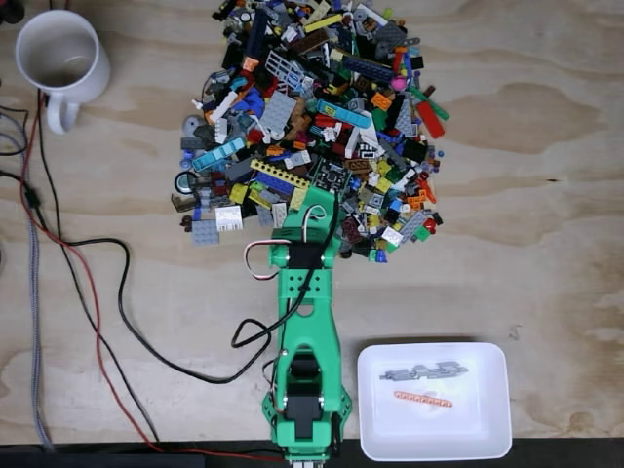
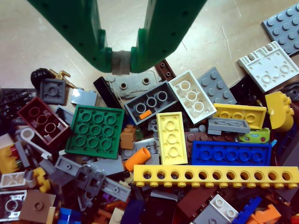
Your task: Find the closest Lego and put it in the bin.
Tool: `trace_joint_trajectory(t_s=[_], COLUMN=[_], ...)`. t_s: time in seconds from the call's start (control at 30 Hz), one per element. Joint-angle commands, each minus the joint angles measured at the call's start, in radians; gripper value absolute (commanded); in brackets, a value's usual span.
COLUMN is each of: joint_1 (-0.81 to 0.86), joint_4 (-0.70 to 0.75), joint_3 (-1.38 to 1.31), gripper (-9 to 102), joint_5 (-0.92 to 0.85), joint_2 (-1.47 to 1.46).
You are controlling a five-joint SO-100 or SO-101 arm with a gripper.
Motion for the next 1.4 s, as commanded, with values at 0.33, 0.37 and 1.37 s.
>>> trace_joint_trajectory(t_s=[0.33,0.37,1.37], joint_1=[0.161,0.164,0.307], joint_4=[0.046,0.061,-0.147], joint_3=[-0.032,-0.038,-0.092], gripper=[2,3,23], joint_5=[0.014,0.058,0.552], joint_2=[0.163,0.146,-0.344])
